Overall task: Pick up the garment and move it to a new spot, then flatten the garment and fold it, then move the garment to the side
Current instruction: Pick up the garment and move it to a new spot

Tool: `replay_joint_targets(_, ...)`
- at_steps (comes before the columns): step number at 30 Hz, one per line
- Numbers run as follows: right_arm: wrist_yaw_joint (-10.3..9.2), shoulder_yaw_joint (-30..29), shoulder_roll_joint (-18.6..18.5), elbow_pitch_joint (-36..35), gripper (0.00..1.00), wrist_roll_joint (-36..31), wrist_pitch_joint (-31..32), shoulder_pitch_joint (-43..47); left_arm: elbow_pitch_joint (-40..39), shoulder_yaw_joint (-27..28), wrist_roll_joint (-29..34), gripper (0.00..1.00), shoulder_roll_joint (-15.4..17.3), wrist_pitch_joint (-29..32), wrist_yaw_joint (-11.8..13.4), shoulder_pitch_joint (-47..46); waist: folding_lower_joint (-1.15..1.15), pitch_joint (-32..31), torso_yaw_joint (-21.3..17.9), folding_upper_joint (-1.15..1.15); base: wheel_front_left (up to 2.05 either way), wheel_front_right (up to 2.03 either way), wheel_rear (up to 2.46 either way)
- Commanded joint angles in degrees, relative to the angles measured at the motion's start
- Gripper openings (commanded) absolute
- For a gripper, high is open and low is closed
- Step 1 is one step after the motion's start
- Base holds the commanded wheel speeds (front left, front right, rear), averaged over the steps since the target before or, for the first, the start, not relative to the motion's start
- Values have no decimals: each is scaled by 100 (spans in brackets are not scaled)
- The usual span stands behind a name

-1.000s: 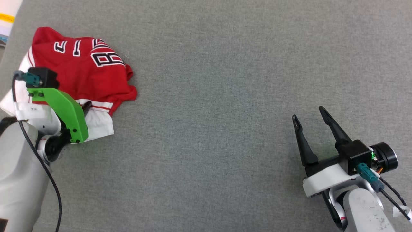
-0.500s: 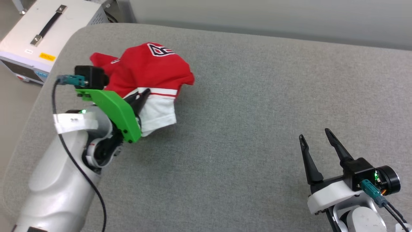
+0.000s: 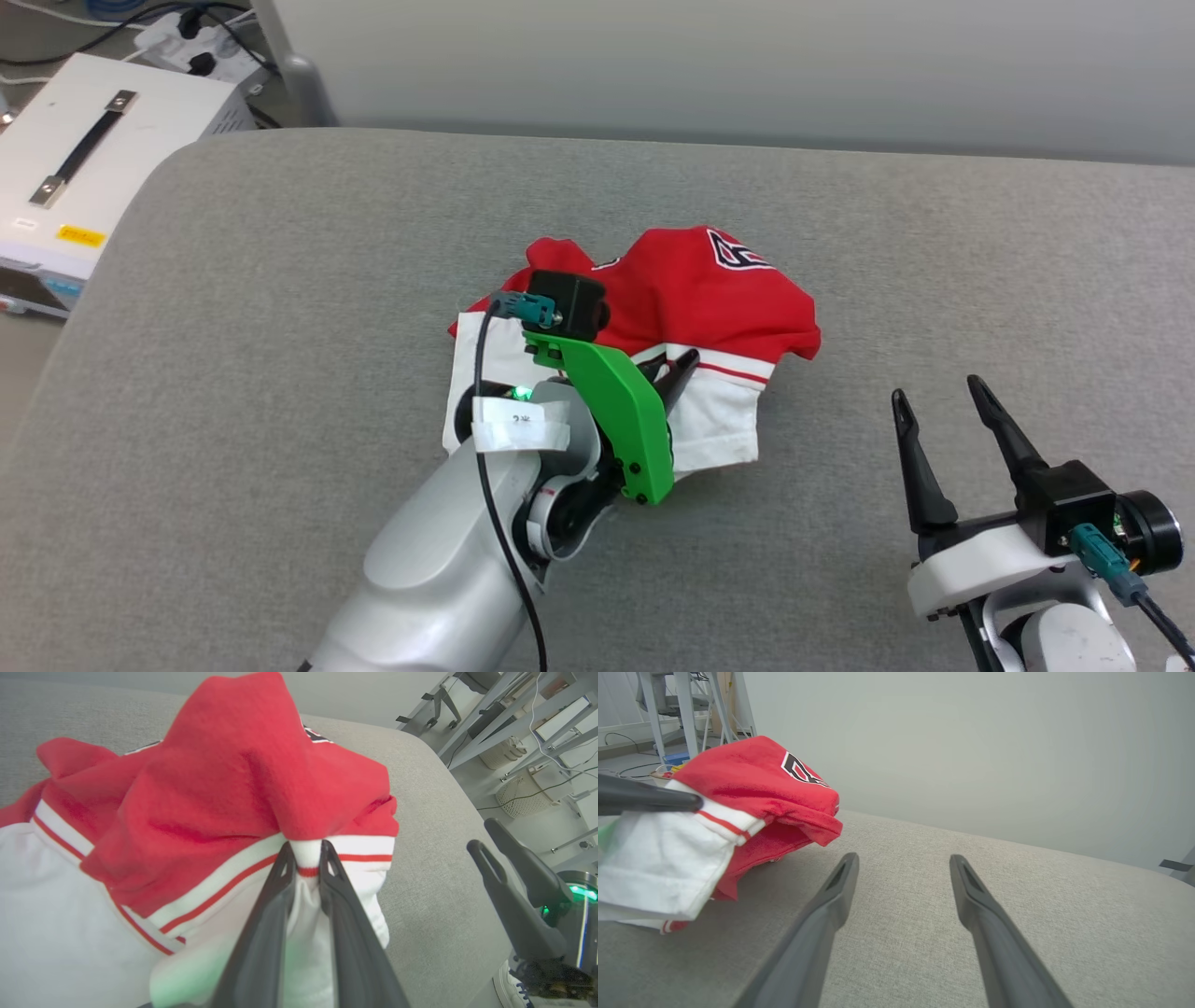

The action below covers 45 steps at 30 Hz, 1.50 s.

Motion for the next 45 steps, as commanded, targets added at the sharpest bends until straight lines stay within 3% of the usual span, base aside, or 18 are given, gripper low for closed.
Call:
replay_joint_targets(1, -4, -62, -1, -61, 100, 0, -52, -44, 135, -50, 69, 0, -70, -104, 27, -81, 0, 92, -387, 0, 0, 0, 0)
replay_joint_targets(6, -4, -242, 9, -198, 100, 43, -52, -130, 593, -302, -74, 0, -207, -453, 142, -377, 0, 229, -860, 0, 0, 0, 0)
replay_joint_targets(12, -4, -270, 11, -237, 100, 188, -52, -167, 838, -1085, -627, 0, -216, -926, 447, -790, 0, 359, -1349, 0, 0, 0, 0)
replay_joint_targets(13, -4, -262, 11, -236, 100, 209, -52, -163, 901, -1266, -683, 96, -216, -995, 492, -857, 0, 372, -1406, 0, 0, 0, 0)
replay_joint_targets(14, -4, -249, 11, -234, 100, 223, -52, -161, 948, -1410, -730, 100, -216, -1041, 520, -900, 0, 380, -1448, 0, 0, 0, 0)
replay_joint_targets(22, -4, -223, 12, -202, 100, 265, -52, -83, 1294, -2215, -1123, 100, -217, -1579, 487, -1110, 0, 248, -1353, 0, 0, 0, 0)
replay_joint_targets(32, -4, -336, 12, -198, 100, 119, -52, 74, 1944, -2215, -1000, 100, -142, -2741, 230, -1448, 0, -168, -560, 0, 0, 0, 0)
replay_joint_targets(39, -4, -382, 12, -209, 100, 61, -52, 260, 1843, -1880, -676, 100, 547, -3178, 206, -1270, 0, -424, -139, 0, 0, 0, 0)
replay_joint_targets(45, -4, -402, 12, -283, 100, 32, -52, 450, 473, -931, 167, 100, 1413, -3205, 488, -138, 0, -547, 46, 0, 0, 0, 0)
